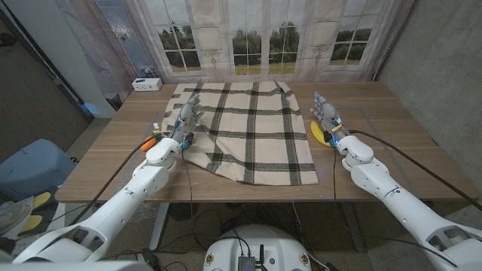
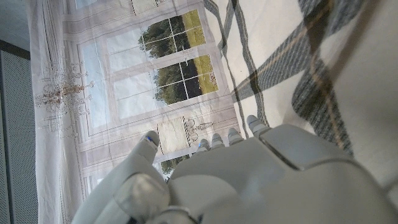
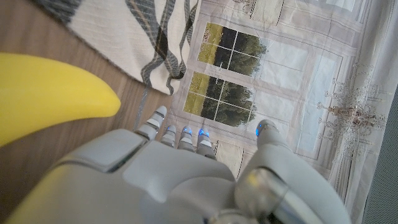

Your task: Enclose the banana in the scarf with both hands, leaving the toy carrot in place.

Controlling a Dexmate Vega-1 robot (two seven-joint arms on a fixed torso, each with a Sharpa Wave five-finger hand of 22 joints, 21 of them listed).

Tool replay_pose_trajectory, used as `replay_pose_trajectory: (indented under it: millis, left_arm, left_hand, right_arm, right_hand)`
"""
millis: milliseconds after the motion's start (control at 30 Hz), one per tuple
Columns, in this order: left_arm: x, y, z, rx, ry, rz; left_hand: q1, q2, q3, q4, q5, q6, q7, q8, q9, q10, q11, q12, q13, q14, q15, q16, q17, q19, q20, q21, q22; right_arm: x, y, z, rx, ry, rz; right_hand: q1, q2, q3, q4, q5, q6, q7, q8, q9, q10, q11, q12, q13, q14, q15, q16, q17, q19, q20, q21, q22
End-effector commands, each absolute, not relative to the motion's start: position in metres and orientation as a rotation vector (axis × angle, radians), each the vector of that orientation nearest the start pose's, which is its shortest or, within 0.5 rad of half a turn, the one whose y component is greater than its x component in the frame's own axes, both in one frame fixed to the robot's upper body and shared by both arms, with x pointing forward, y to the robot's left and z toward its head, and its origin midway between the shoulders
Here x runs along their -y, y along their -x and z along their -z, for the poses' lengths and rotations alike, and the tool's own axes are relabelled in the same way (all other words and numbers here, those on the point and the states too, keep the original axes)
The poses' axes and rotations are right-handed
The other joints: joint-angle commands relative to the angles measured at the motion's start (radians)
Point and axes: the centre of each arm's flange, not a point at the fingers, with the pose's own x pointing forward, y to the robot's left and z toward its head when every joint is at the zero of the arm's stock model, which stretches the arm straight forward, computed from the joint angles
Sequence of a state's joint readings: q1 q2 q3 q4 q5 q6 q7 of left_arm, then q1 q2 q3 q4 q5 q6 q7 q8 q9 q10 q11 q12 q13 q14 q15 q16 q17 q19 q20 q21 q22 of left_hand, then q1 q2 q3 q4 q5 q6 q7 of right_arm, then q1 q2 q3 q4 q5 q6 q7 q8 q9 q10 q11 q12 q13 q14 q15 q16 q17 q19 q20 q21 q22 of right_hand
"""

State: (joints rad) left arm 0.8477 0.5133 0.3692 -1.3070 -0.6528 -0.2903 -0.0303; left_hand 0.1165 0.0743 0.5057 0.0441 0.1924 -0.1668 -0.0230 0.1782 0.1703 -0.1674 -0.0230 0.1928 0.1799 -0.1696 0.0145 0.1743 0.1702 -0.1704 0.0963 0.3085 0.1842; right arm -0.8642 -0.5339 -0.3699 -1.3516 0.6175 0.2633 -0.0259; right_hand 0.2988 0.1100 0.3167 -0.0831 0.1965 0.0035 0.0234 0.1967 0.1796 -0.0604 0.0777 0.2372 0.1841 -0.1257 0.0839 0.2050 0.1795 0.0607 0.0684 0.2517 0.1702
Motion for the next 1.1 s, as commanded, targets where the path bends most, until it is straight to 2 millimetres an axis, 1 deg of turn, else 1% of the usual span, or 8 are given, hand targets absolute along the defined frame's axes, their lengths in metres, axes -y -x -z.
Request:
replay_pose_trajectory:
  millis: [33, 167, 300, 367, 633, 700, 833, 1100]
  left_arm:
    - [-0.292, -0.65, 0.033, 0.59, 0.047, 0.217]
    - [-0.293, -0.652, 0.033, 0.589, 0.046, 0.223]
    - [-0.293, -0.653, 0.034, 0.585, 0.048, 0.228]
    - [-0.294, -0.654, 0.034, 0.584, 0.047, 0.23]
    - [-0.293, -0.656, 0.032, 0.581, 0.043, 0.241]
    - [-0.293, -0.657, 0.032, 0.58, 0.043, 0.241]
    - [-0.292, -0.658, 0.031, 0.577, 0.04, 0.246]
    - [-0.29, -0.66, 0.032, 0.57, 0.04, 0.248]
  left_hand:
    - [0.008, 0.0, 0.005, 0.0, 0.006, -0.177, -0.001, 0.008, 0.002, -0.206, 0.002, 0.008, 0.001, -0.18, 0.004, 0.008, 0.003, -0.036, 0.003, 0.003, 0.004]
    - [0.008, 0.0, 0.005, -0.001, 0.006, -0.171, -0.002, 0.01, 0.002, -0.203, 0.005, 0.009, 0.001, -0.178, 0.004, 0.008, 0.003, -0.035, 0.003, 0.002, 0.004]
    - [0.008, 0.0, 0.003, -0.002, 0.006, -0.162, -0.002, 0.012, 0.003, -0.202, 0.004, 0.009, 0.001, -0.176, 0.005, 0.009, 0.003, -0.034, 0.005, 0.001, 0.004]
    - [0.008, 0.0, 0.003, -0.002, 0.006, -0.161, -0.002, 0.012, 0.003, -0.2, 0.003, 0.009, 0.001, -0.176, 0.006, 0.009, 0.003, -0.034, 0.006, 0.0, 0.004]
    - [0.008, 0.001, 0.001, -0.004, 0.006, -0.156, -0.002, 0.011, 0.003, -0.198, 0.001, 0.009, 0.001, -0.175, 0.007, 0.008, 0.003, -0.031, 0.006, -0.002, 0.004]
    - [0.008, 0.001, 0.001, -0.004, 0.006, -0.155, -0.002, 0.011, 0.003, -0.197, 0.007, 0.009, 0.001, -0.175, 0.008, 0.008, 0.003, -0.031, 0.006, -0.003, 0.004]
    - [0.008, 0.001, 0.0, -0.005, 0.006, -0.154, -0.002, 0.01, 0.003, -0.197, 0.007, 0.009, 0.001, -0.174, 0.008, 0.008, 0.003, -0.031, 0.007, -0.004, 0.004]
    - [0.007, 0.001, -0.002, -0.006, 0.006, -0.153, -0.003, 0.009, 0.003, -0.197, 0.007, 0.009, 0.002, -0.175, 0.008, 0.008, 0.003, -0.031, 0.008, -0.006, 0.004]
  right_arm:
    - [0.29, -0.632, 0.03, 0.559, 0.099, -0.065]
    - [0.29, -0.627, 0.029, 0.545, 0.152, -0.005]
    - [0.29, -0.623, 0.028, 0.517, 0.216, 0.041]
    - [0.29, -0.622, 0.028, 0.5, 0.247, 0.063]
    - [0.288, -0.616, 0.025, 0.44, 0.366, 0.143]
    - [0.287, -0.615, 0.025, 0.425, 0.395, 0.163]
    - [0.286, -0.613, 0.024, 0.398, 0.446, 0.194]
    - [0.282, -0.607, 0.022, 0.33, 0.574, 0.244]
  right_hand:
    - [0.027, 0.005, 0.017, -0.015, 0.003, 0.028, 0.008, 0.011, 0.003, 0.027, 0.01, 0.009, 0.006, 0.016, -0.002, 0.01, 0.005, 0.017, 0.02, 0.006, 0.005]
    - [0.053, 0.015, 0.031, -0.034, -0.002, 0.071, 0.003, 0.019, 0.003, 0.07, 0.008, 0.015, 0.006, 0.056, -0.007, 0.019, 0.005, 0.043, 0.037, 0.007, 0.005]
    - [0.075, 0.025, 0.044, -0.048, -0.007, 0.117, 0.001, 0.028, 0.003, 0.102, 0.01, 0.017, 0.007, 0.079, -0.005, 0.021, 0.005, 0.062, 0.036, 0.005, 0.006]
    - [0.085, 0.029, 0.05, -0.054, -0.008, 0.132, 0.0, 0.03, 0.004, 0.119, 0.019, 0.019, 0.007, 0.088, -0.008, 0.021, 0.005, 0.068, 0.038, 0.004, 0.006]
    - [0.107, 0.041, 0.064, -0.063, -0.01, 0.154, -0.004, 0.03, 0.004, 0.141, 0.017, 0.019, 0.007, 0.108, -0.015, 0.023, 0.006, 0.085, 0.033, 0.004, 0.006]
    - [0.113, 0.046, 0.068, -0.064, -0.01, 0.161, -0.006, 0.031, 0.004, 0.146, 0.016, 0.019, 0.007, 0.113, -0.019, 0.023, 0.006, 0.09, 0.032, 0.004, 0.006]
    - [0.125, 0.056, 0.078, -0.066, -0.01, 0.172, -0.008, 0.031, 0.004, 0.157, 0.015, 0.019, 0.007, 0.125, -0.022, 0.026, 0.006, 0.097, 0.032, 0.003, 0.006]
    - [0.143, 0.059, 0.089, -0.071, -0.012, 0.186, -0.013, 0.03, 0.004, 0.173, 0.008, 0.018, 0.007, 0.141, -0.034, 0.027, 0.006, 0.112, 0.033, 0.003, 0.006]
